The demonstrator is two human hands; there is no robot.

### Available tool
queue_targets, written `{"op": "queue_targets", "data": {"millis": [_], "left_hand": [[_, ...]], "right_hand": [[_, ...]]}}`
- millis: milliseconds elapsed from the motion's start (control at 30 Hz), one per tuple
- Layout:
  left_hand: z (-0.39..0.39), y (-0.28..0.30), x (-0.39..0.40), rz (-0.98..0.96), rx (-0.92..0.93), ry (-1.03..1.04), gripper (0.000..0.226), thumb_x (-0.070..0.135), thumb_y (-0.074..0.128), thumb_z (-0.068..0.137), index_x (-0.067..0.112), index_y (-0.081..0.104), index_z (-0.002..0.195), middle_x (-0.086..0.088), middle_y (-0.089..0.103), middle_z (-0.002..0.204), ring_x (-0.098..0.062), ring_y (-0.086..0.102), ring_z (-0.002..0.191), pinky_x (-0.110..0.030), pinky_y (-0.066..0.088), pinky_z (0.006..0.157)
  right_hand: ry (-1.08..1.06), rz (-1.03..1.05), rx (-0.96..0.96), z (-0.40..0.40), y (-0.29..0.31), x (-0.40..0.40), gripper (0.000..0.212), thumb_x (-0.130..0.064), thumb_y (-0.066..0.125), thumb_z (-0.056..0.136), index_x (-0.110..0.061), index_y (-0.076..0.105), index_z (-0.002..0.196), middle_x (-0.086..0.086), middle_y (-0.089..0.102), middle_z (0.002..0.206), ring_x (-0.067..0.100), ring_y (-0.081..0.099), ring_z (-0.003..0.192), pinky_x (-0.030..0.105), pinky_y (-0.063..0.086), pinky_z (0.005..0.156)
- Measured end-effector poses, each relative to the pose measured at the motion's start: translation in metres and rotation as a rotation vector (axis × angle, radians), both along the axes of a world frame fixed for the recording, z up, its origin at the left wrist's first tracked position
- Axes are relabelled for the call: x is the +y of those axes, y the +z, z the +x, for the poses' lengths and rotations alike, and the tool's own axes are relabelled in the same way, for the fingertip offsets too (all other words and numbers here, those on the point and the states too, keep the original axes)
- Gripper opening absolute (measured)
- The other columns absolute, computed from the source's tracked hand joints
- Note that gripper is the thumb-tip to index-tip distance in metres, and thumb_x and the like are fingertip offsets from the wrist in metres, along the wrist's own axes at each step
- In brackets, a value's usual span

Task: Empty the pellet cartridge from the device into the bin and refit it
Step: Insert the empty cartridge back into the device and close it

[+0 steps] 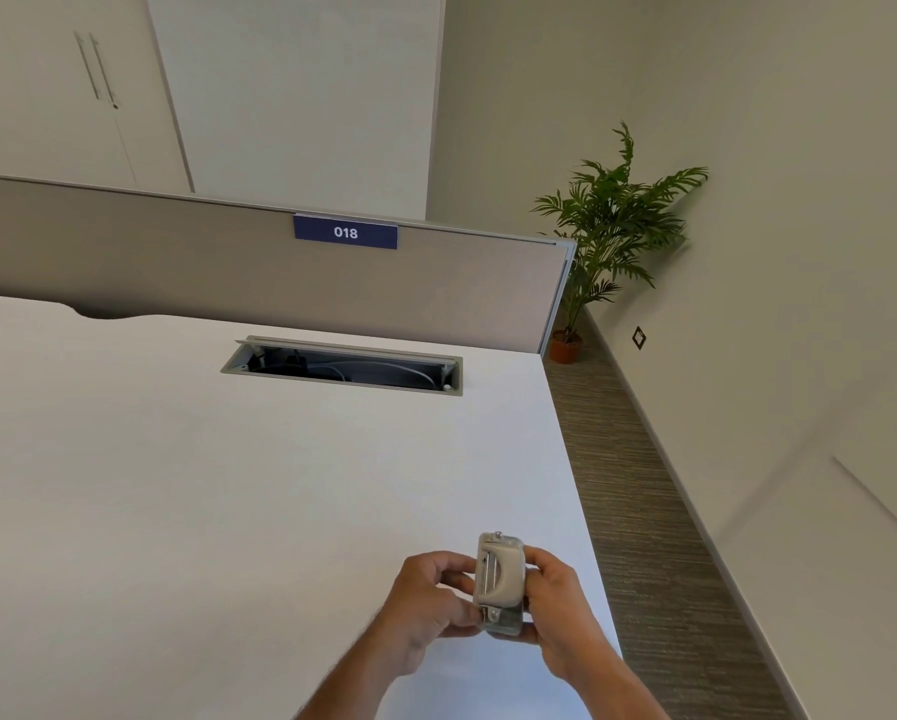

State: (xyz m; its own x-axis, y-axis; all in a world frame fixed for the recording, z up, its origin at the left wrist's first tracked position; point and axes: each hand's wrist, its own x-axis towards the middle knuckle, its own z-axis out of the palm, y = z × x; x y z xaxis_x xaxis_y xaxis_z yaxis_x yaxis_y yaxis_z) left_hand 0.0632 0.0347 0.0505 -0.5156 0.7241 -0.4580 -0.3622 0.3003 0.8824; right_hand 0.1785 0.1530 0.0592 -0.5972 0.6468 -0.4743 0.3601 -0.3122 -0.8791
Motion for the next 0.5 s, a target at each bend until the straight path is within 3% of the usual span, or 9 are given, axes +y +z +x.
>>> {"op": "queue_targets", "data": {"millis": [233, 333, 433, 500], "left_hand": [[-0.001, -0.007, 0.004, -0.031, 0.010, 0.025, 0.047, -0.025, 0.071, 0.066, 0.006, 0.070, 0.102, -0.017, 0.067, 0.097, -0.027, 0.068, 0.078, -0.038, 0.065, 0.065], [-0.002, -0.009, 0.006, -0.029, 0.008, 0.037, 0.047, -0.025, 0.071, 0.068, 0.007, 0.069, 0.102, -0.016, 0.067, 0.096, -0.026, 0.068, 0.078, -0.039, 0.065, 0.066], [-0.006, -0.013, 0.007, -0.023, 0.005, 0.056, 0.046, -0.027, 0.067, 0.070, 0.006, 0.068, 0.102, -0.014, 0.065, 0.093, -0.025, 0.067, 0.075, -0.036, 0.063, 0.062], [-0.008, -0.015, 0.006, -0.024, 0.000, 0.068, 0.046, -0.029, 0.064, 0.071, 0.005, 0.067, 0.102, -0.014, 0.064, 0.091, -0.026, 0.066, 0.074, -0.034, 0.062, 0.060]], "right_hand": [[0.016, 0.005, -0.031, -0.001, -0.005, 0.002, 0.039, 0.004, 0.047, 0.094, -0.021, 0.069, 0.113, 0.011, 0.083, 0.089, 0.032, 0.080, 0.080, 0.042, 0.064, 0.060], [-0.051, 0.041, -0.039, -0.003, -0.011, 0.005, 0.036, 0.002, 0.049, 0.095, -0.022, 0.066, 0.116, 0.014, 0.081, 0.097, 0.033, 0.079, 0.085, 0.044, 0.065, 0.063], [-0.225, 0.129, -0.026, -0.005, -0.013, 0.003, 0.014, -0.022, 0.059, 0.101, -0.014, 0.070, 0.105, 0.012, 0.075, 0.098, 0.027, 0.070, 0.084, 0.042, 0.061, 0.064], [-0.237, 0.141, -0.024, -0.005, -0.013, 0.003, 0.029, -0.036, 0.067, 0.096, -0.009, 0.075, 0.088, 0.006, 0.073, 0.079, 0.020, 0.061, 0.067, 0.034, 0.049, 0.056]]}}
